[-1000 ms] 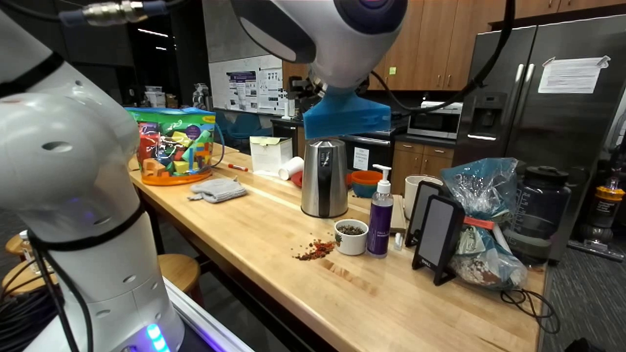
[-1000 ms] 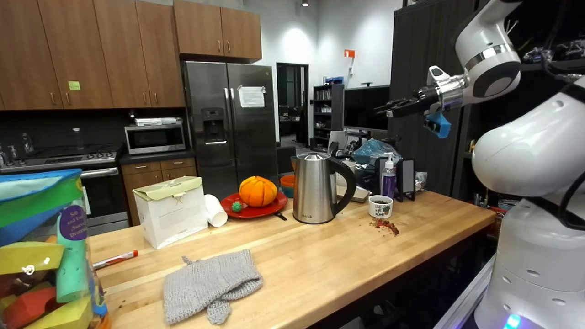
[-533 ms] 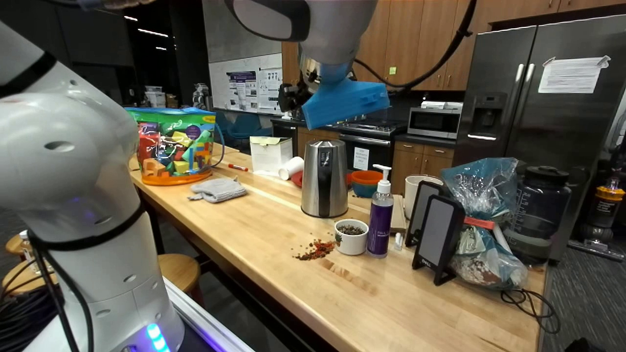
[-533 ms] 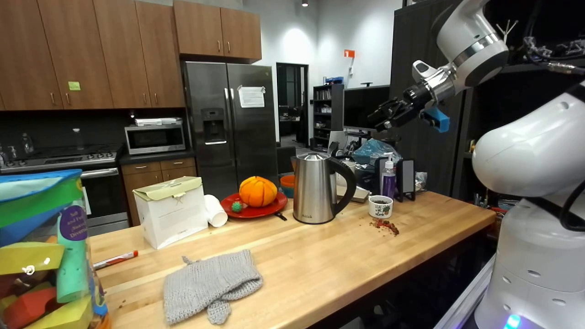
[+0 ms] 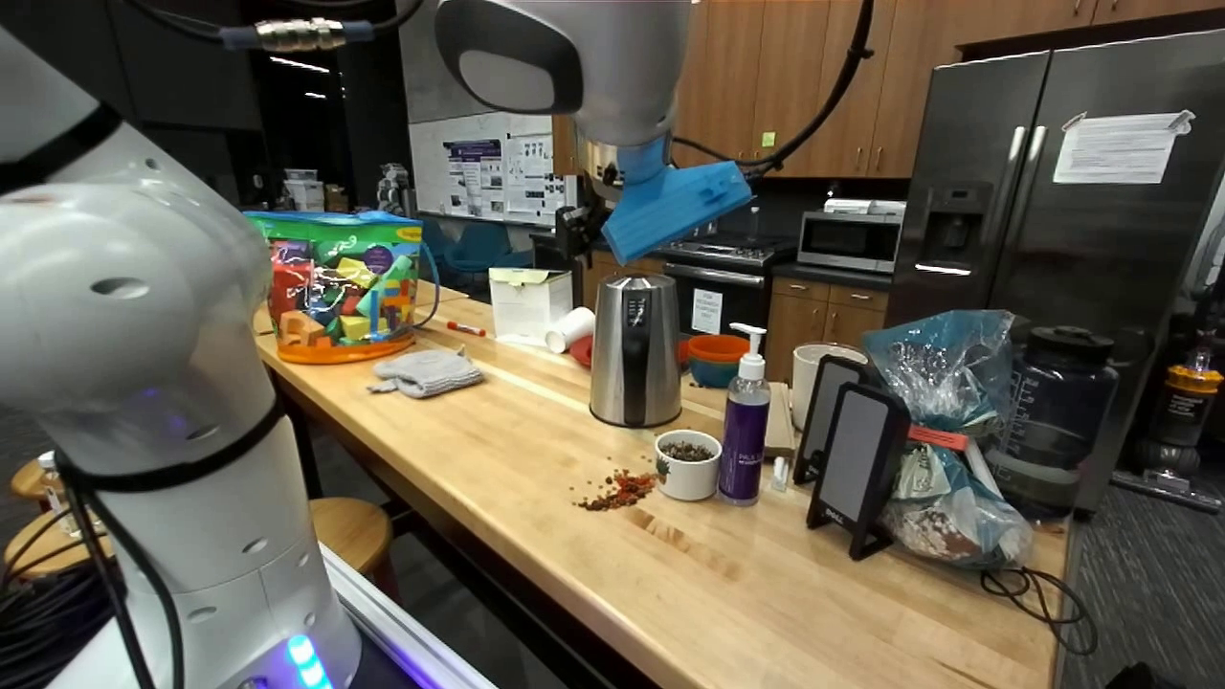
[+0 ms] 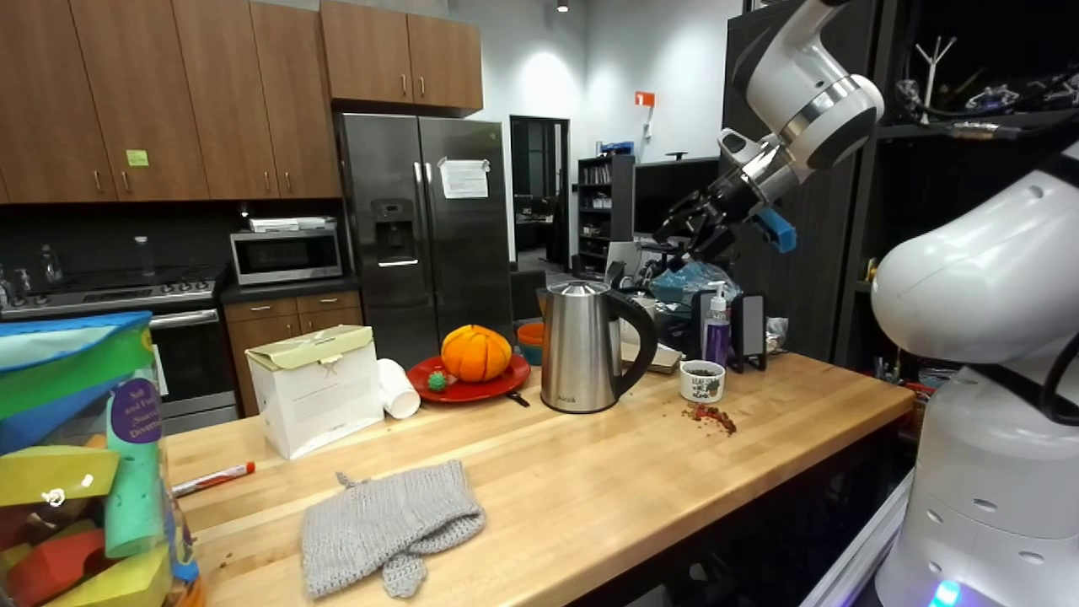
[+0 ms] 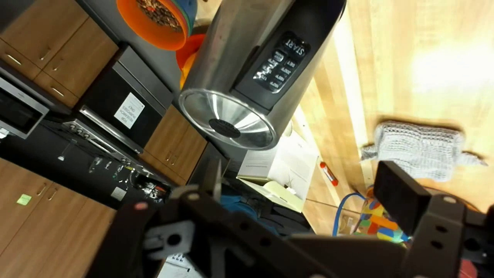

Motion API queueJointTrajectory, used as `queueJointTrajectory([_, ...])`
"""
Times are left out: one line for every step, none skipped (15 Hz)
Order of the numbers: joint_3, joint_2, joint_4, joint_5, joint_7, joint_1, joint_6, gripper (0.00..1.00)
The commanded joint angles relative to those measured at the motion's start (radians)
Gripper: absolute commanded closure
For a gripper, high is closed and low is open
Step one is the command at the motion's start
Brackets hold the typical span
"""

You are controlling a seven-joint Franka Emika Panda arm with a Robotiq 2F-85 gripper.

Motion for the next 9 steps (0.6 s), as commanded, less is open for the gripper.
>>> queueJointTrajectory([0.041,0.065,-0.001,0.085,-0.112,0.013,0.089,0.0])
queueJointTrajectory([0.049,0.079,-0.002,0.112,-0.146,0.015,0.106,0.0])
queueJointTrajectory([0.054,0.091,-0.002,0.135,-0.173,0.015,0.116,0.0])
queueJointTrajectory([0.057,0.103,-0.003,0.157,-0.203,0.016,0.125,0.0])
queueJointTrajectory([0.058,0.114,-0.003,0.178,-0.231,0.015,0.13,0.0])
queueJointTrajectory([0.059,0.123,-0.003,0.204,-0.27,0.016,0.14,0.0])
queueJointTrajectory([0.057,0.129,-0.003,0.232,-0.318,0.016,0.15,0.0])
queueJointTrajectory([0.056,0.134,-0.003,0.262,-0.369,0.017,0.159,0.0])
queueJointTrajectory([-0.033,0.09,-0.003,0.205,-0.314,0.125,0.199,0.0])
